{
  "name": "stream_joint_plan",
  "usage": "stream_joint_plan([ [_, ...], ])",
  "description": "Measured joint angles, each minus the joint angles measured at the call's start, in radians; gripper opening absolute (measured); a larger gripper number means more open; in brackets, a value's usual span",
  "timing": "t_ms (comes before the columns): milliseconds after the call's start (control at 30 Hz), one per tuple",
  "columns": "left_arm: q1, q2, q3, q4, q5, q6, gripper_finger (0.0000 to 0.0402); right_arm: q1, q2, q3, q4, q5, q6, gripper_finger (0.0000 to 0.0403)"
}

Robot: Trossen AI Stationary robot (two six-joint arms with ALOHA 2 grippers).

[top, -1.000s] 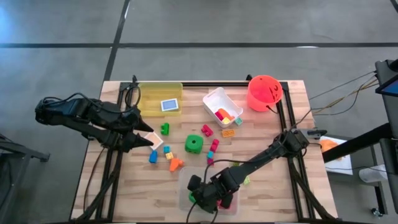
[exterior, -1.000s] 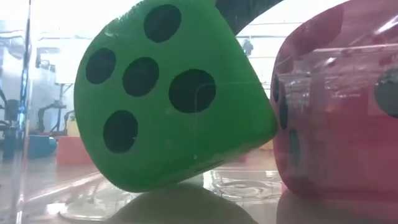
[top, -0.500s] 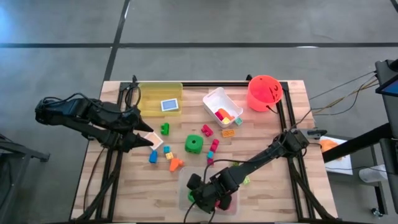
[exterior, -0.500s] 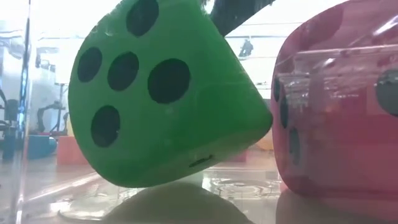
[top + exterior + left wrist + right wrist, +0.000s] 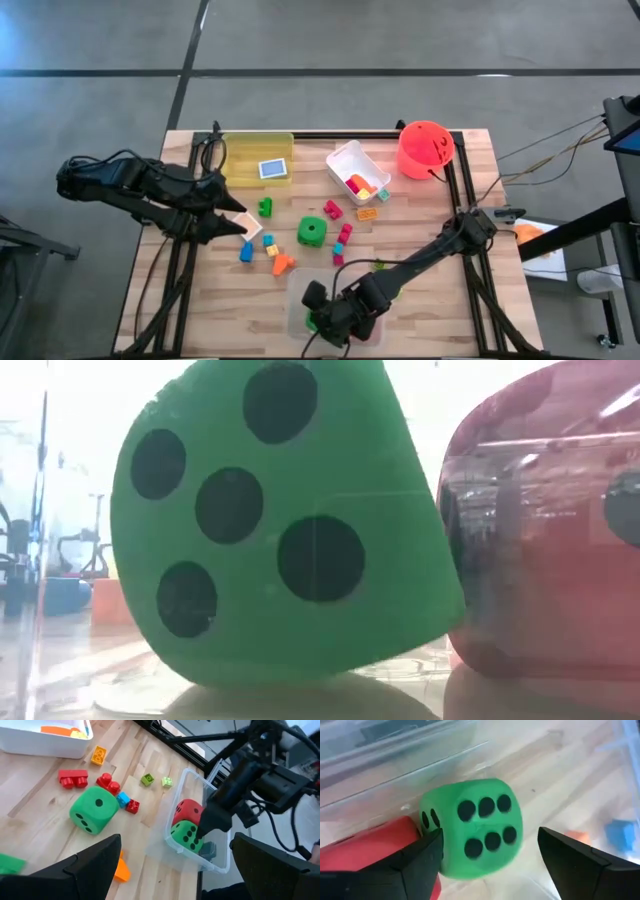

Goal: Pick & Place Toys
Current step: Put the green dice into the transparent bin, then put the light green game piece into the white bin

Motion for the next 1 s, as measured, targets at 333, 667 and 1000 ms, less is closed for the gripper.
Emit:
stream_joint_plan([
  [333, 0.001, 0.004, 0.0, 0.001, -0.02, -0.079, 0.0369, 0.005, -0.001, 0.16, -0.19, 0.057, 0.176, 0.0318],
  [667, 0.0, 0.01, 0.0, -0.028, -0.029, -0.205, 0.0369, 0.004, -0.014, 0.351, -0.448, 0.118, 0.718, 0.0317],
  [1000, 0.005, 0.069, -0.001, -0.045, -0.029, -0.226, 0.0369, 0.064, -0.131, 0.336, -0.633, 0.237, 1.271, 0.0317],
])
